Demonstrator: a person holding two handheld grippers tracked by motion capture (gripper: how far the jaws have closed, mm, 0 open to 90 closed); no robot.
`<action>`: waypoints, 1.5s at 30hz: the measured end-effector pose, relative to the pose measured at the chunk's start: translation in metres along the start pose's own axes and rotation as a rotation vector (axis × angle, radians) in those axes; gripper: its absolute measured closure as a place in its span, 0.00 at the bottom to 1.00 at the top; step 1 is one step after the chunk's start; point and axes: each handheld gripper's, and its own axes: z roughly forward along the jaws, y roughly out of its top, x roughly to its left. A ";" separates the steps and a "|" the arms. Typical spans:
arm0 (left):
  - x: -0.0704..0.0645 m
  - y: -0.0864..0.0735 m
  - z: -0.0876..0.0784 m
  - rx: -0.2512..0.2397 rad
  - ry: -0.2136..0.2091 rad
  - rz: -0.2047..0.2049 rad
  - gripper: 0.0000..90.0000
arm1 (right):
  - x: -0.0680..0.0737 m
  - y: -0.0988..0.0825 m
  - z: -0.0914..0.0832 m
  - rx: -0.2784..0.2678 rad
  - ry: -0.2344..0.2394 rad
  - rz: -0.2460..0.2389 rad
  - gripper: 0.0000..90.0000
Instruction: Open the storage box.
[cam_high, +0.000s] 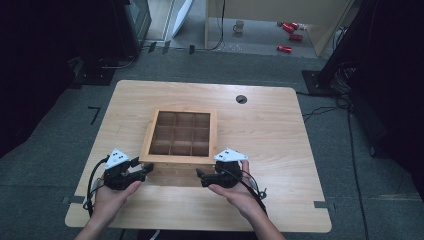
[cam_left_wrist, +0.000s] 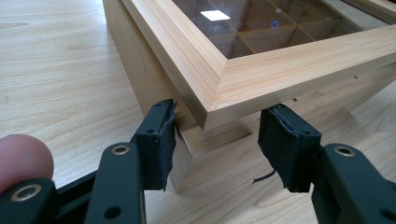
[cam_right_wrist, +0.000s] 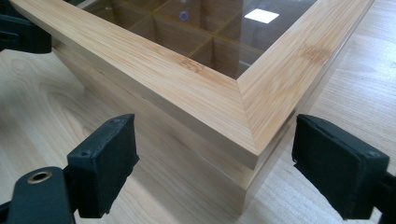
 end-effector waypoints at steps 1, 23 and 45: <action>0.000 0.000 0.000 -0.001 0.000 -0.001 0.52 | 0.000 0.000 0.001 -0.002 -0.009 0.000 0.16; 0.015 -0.029 -0.002 0.010 0.057 -0.016 0.23 | 0.003 0.007 -0.007 -0.109 -0.135 -0.112 0.17; 0.021 -0.054 0.022 0.140 0.218 0.061 0.15 | 0.000 0.060 -0.031 -0.252 -0.167 -0.246 0.20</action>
